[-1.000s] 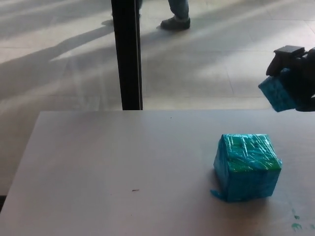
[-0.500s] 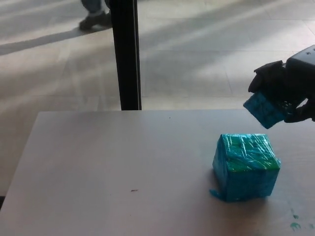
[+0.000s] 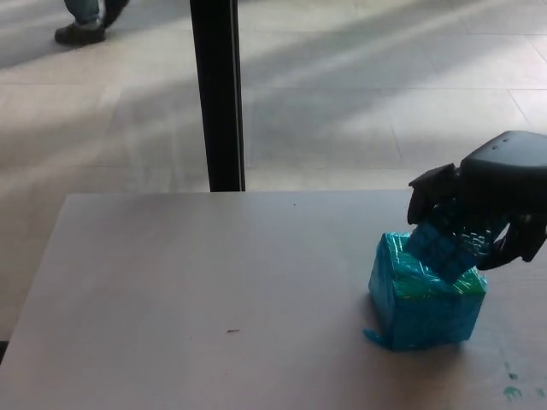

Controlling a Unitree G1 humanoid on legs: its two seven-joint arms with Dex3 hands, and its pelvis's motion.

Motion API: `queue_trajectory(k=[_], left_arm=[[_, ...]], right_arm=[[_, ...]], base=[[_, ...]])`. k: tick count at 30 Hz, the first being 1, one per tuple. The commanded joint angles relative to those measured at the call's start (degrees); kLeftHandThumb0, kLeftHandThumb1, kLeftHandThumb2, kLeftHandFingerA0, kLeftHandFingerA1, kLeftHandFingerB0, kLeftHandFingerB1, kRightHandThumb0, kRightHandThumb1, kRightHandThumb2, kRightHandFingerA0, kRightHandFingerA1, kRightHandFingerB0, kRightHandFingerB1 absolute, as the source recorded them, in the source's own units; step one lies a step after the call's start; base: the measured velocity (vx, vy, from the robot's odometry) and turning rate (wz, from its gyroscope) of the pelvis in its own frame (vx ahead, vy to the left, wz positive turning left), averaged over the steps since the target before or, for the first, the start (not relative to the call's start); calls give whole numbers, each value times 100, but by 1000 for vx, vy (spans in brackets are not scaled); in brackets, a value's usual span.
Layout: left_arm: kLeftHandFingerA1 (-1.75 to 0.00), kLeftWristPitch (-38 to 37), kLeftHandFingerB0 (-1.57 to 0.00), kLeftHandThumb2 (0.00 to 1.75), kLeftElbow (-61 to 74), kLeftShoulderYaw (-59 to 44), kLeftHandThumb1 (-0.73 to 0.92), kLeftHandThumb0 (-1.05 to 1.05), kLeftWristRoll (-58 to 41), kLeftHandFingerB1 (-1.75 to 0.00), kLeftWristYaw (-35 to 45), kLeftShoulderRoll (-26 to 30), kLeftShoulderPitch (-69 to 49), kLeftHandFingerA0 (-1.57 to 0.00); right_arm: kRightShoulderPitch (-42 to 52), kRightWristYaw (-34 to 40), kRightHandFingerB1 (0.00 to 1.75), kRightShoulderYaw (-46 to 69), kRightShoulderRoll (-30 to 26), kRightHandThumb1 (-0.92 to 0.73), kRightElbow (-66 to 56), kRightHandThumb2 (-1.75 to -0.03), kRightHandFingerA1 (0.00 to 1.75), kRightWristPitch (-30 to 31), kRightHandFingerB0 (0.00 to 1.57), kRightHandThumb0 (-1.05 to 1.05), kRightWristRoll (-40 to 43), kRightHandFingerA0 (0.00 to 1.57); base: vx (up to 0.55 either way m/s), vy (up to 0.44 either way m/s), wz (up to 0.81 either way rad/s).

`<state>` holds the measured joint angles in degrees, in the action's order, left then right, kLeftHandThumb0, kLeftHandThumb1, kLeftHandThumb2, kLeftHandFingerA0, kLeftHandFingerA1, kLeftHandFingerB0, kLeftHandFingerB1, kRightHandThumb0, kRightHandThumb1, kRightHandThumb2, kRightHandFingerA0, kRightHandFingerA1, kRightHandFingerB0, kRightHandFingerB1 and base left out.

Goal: The robot uses its right hand to pick up the small cube kept on the middle on the desk and place it on the bigger cube kept next to it

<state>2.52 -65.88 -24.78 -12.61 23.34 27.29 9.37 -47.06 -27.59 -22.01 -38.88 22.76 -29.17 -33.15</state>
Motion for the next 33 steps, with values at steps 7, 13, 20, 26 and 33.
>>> queue_trajectory(k=[7,13,20,26,33], left_arm=[[-38,32,-22,66,-20,-52,83,-92,-96,-31,-24,92,-33,-29],[-48,-11,-16,103,-6,-35,65,-91,-59,-43,-26,83,-49,-23],[-37,-8,-22,66,5,-21,83,-92,-47,-31,-30,78,-51,-30],[-37,-15,-21,65,0,9,83,-93,-39,-30,-29,73,-37,-29],[-50,-83,-17,104,2,69,66,-92,0,-43,-42,68,-14,-26]], right_arm=[[204,-9,147,-22,286,-71,398,-68,173,115,63,-23,-10,75],[-180,134,157,-53,377,-70,995,-66,175,270,62,-26,-168,71],[-478,418,98,28,445,-66,1597,-65,161,206,80,-28,-113,79],[-413,7,28,48,452,-66,1263,-60,63,425,22,-49,58,59],[-252,-515,36,39,454,-47,374,-84,56,789,4,-67,124,20]], base=[[0,0,0],[0,0,0],[0,0,0],[0,0,0],[0,0,0]])
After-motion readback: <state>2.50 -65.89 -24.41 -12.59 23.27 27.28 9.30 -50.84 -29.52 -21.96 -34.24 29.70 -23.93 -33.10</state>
